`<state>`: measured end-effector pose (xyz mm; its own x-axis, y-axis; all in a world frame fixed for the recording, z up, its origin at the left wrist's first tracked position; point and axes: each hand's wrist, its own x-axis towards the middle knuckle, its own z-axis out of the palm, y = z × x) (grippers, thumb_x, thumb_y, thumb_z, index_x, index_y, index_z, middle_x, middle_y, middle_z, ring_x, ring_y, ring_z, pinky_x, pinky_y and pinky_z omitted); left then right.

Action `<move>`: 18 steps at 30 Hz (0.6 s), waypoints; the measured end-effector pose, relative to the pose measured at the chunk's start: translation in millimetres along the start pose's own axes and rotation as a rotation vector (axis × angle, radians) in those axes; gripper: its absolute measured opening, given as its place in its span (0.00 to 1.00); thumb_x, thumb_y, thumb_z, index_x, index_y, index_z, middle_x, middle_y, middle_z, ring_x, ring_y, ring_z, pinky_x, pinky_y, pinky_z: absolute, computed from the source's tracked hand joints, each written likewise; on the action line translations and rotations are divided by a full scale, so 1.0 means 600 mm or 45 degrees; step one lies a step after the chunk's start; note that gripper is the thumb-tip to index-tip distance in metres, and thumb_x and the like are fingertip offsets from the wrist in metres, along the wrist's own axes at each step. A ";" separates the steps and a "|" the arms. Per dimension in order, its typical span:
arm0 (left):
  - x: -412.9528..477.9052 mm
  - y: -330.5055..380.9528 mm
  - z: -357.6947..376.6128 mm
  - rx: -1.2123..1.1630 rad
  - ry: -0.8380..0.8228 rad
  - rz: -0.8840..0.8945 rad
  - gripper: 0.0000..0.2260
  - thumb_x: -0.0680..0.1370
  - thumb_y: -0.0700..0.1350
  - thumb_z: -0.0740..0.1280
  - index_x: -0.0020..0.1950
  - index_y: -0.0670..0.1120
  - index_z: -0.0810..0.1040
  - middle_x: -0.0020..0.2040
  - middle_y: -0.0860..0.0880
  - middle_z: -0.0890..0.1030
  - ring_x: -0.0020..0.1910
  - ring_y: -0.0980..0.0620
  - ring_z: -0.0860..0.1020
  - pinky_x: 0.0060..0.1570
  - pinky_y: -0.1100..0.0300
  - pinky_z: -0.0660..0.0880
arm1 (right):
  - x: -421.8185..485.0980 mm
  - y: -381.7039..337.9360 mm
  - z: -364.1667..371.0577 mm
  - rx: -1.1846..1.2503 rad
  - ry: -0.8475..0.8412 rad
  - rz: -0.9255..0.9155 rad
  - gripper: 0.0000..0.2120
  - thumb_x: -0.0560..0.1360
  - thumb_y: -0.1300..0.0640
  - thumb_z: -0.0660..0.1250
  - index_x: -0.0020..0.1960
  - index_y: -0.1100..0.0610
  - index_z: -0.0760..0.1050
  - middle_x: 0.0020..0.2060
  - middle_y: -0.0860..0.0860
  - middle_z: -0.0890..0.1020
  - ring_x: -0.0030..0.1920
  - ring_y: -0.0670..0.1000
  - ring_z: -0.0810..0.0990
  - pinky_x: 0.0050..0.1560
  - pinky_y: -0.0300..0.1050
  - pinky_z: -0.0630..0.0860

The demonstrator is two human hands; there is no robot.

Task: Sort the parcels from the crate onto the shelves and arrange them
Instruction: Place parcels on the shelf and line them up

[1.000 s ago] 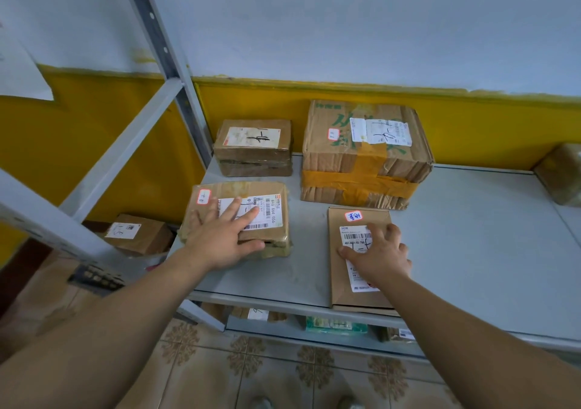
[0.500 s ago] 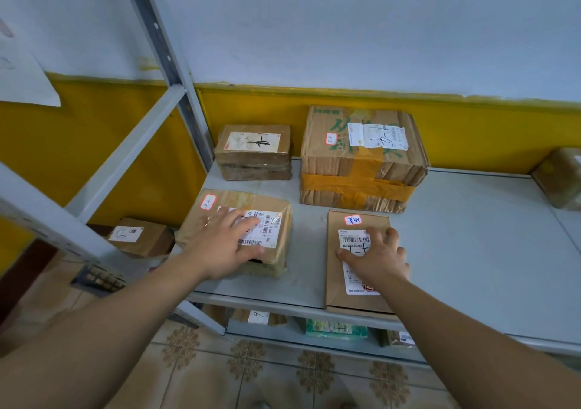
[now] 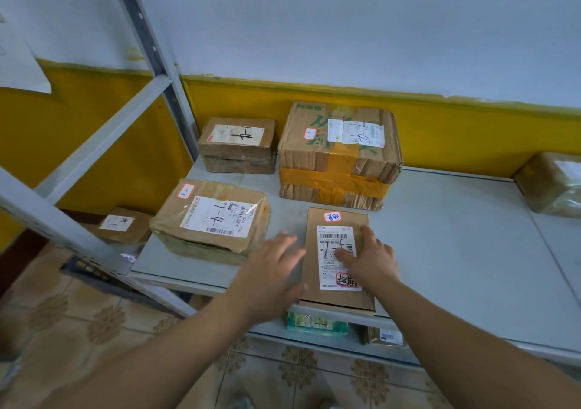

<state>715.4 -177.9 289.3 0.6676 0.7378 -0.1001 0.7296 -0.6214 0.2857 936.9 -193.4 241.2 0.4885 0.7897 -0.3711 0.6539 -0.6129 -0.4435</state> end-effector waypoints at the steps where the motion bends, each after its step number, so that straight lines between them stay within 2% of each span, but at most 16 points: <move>1: -0.002 0.014 0.021 -0.123 -0.028 -0.066 0.29 0.79 0.58 0.62 0.77 0.49 0.60 0.77 0.49 0.59 0.77 0.48 0.54 0.75 0.55 0.48 | 0.000 0.003 -0.002 0.015 -0.012 -0.019 0.37 0.75 0.38 0.66 0.77 0.47 0.54 0.67 0.51 0.75 0.70 0.57 0.66 0.66 0.56 0.70; 3: 0.001 0.039 0.052 -0.444 -0.101 -0.350 0.27 0.77 0.56 0.65 0.73 0.50 0.64 0.70 0.50 0.66 0.71 0.47 0.63 0.69 0.54 0.63 | -0.002 0.008 -0.005 0.054 -0.032 -0.054 0.36 0.76 0.40 0.67 0.77 0.48 0.54 0.66 0.51 0.76 0.70 0.57 0.66 0.67 0.56 0.70; 6: 0.015 0.063 0.078 -0.660 -0.227 -0.676 0.24 0.77 0.54 0.66 0.70 0.47 0.68 0.67 0.48 0.65 0.67 0.47 0.66 0.67 0.56 0.66 | -0.011 0.018 -0.005 0.186 -0.069 -0.071 0.35 0.77 0.45 0.67 0.78 0.46 0.54 0.65 0.53 0.76 0.71 0.57 0.66 0.65 0.56 0.73; 9: 0.028 0.078 0.083 -0.866 -0.202 -0.782 0.20 0.76 0.54 0.67 0.65 0.46 0.75 0.63 0.49 0.71 0.60 0.49 0.73 0.62 0.56 0.72 | -0.024 0.032 -0.007 0.349 -0.094 -0.077 0.35 0.78 0.49 0.68 0.79 0.44 0.53 0.65 0.53 0.75 0.67 0.57 0.73 0.61 0.56 0.77; 11: 0.027 0.091 0.074 -1.083 -0.140 -0.806 0.17 0.76 0.49 0.68 0.64 0.47 0.74 0.57 0.53 0.76 0.53 0.54 0.76 0.52 0.61 0.74 | -0.033 0.036 -0.019 0.520 -0.070 -0.067 0.34 0.79 0.51 0.68 0.79 0.44 0.53 0.68 0.52 0.74 0.63 0.56 0.77 0.57 0.54 0.80; 12: 0.026 0.100 0.066 -1.183 -0.103 -0.801 0.18 0.77 0.46 0.68 0.66 0.48 0.71 0.55 0.54 0.77 0.52 0.55 0.76 0.50 0.63 0.73 | -0.039 0.036 -0.029 0.588 -0.042 -0.071 0.34 0.79 0.52 0.68 0.79 0.44 0.53 0.70 0.52 0.72 0.63 0.56 0.77 0.58 0.54 0.79; 15: 0.026 0.127 0.037 -1.282 0.004 -0.676 0.24 0.78 0.41 0.68 0.72 0.50 0.65 0.58 0.54 0.76 0.56 0.54 0.76 0.55 0.61 0.73 | -0.058 0.041 -0.065 0.640 0.107 -0.096 0.34 0.79 0.50 0.67 0.79 0.45 0.55 0.72 0.52 0.70 0.67 0.55 0.74 0.65 0.55 0.75; 17: 0.027 0.149 0.013 -1.292 0.036 -0.534 0.27 0.78 0.40 0.68 0.74 0.52 0.63 0.63 0.52 0.76 0.59 0.54 0.76 0.58 0.61 0.74 | -0.078 0.050 -0.092 0.689 0.202 -0.104 0.33 0.78 0.49 0.67 0.78 0.45 0.56 0.70 0.51 0.72 0.65 0.55 0.76 0.64 0.55 0.75; 18: 0.027 0.159 0.002 -1.300 0.033 -0.473 0.29 0.78 0.40 0.68 0.75 0.52 0.61 0.64 0.52 0.76 0.58 0.54 0.76 0.57 0.64 0.74 | -0.091 0.057 -0.106 0.740 0.234 -0.099 0.32 0.79 0.49 0.67 0.78 0.45 0.58 0.69 0.50 0.73 0.64 0.55 0.77 0.63 0.54 0.76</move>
<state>796.0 -225.9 314.1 0.4186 0.8473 -0.3269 0.4095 0.1452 0.9007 969.3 -255.7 298.2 0.5776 0.7924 -0.1959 0.2950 -0.4265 -0.8550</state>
